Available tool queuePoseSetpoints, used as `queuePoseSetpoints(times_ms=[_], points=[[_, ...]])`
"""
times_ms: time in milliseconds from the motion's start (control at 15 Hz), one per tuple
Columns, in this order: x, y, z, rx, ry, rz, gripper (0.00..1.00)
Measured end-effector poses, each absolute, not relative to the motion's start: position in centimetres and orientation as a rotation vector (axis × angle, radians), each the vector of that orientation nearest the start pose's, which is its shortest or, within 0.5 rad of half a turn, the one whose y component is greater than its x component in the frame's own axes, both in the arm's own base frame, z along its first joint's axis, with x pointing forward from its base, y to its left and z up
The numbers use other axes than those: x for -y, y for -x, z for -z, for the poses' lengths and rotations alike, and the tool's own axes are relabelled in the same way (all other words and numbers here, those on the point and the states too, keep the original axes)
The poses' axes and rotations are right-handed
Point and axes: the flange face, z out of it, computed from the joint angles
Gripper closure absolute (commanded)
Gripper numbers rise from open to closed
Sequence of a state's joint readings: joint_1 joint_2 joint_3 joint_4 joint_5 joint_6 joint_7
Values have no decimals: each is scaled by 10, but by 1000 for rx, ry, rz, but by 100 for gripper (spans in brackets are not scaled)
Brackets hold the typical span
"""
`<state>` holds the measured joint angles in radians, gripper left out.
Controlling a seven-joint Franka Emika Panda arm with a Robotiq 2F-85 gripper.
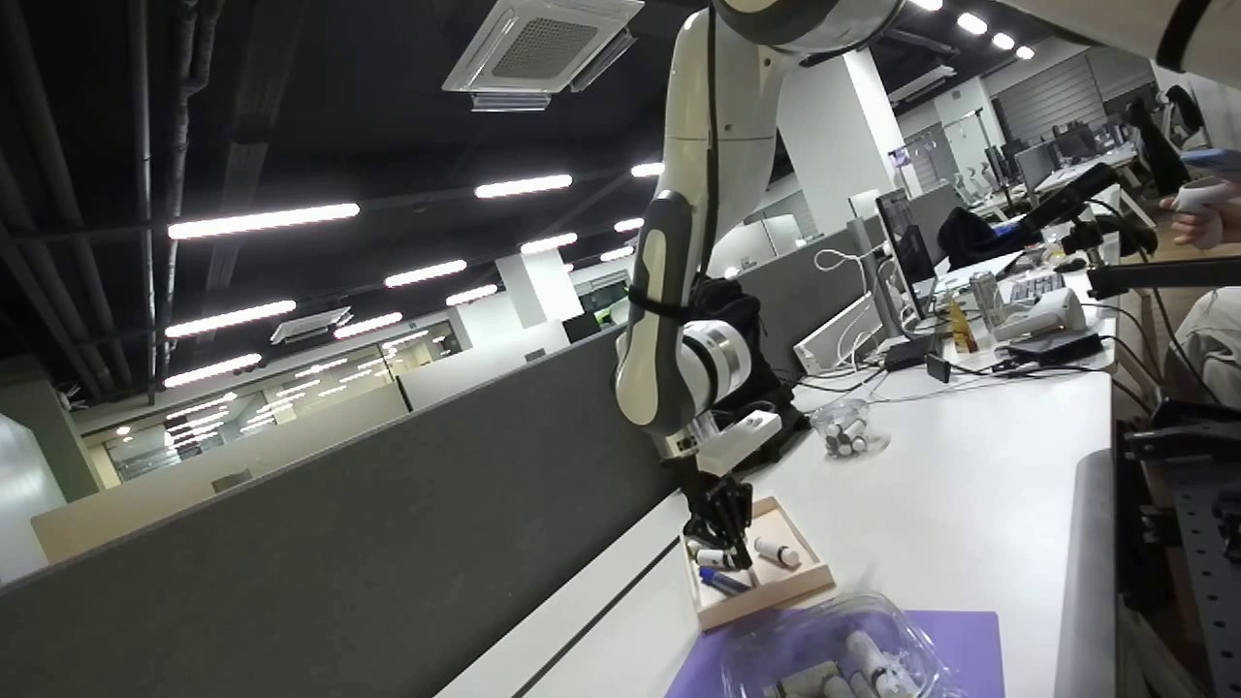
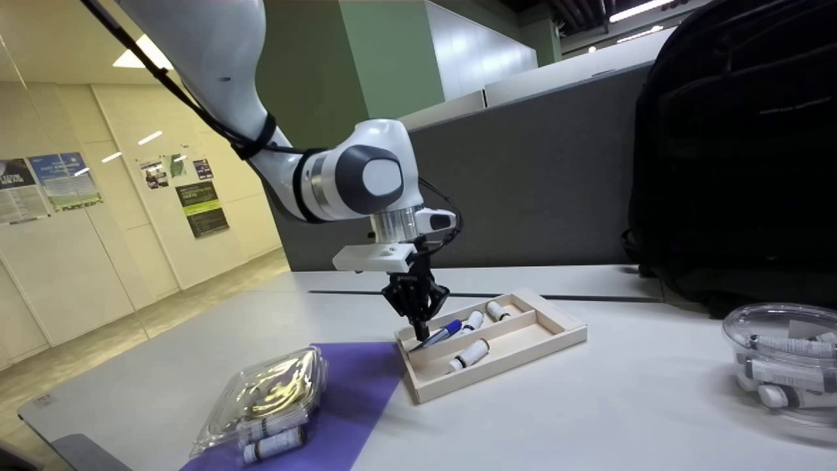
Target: Put the marker on the purple mat
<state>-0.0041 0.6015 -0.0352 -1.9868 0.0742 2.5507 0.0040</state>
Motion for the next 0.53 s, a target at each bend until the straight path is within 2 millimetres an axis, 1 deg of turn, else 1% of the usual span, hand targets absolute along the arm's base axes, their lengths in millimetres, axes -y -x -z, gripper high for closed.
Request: queuePoseSetpoints(times_ms=[267,533], points=[[31,-614,-160,-155,3133,-17,38],[35,-622,-149,-143,3151,-18,12]])
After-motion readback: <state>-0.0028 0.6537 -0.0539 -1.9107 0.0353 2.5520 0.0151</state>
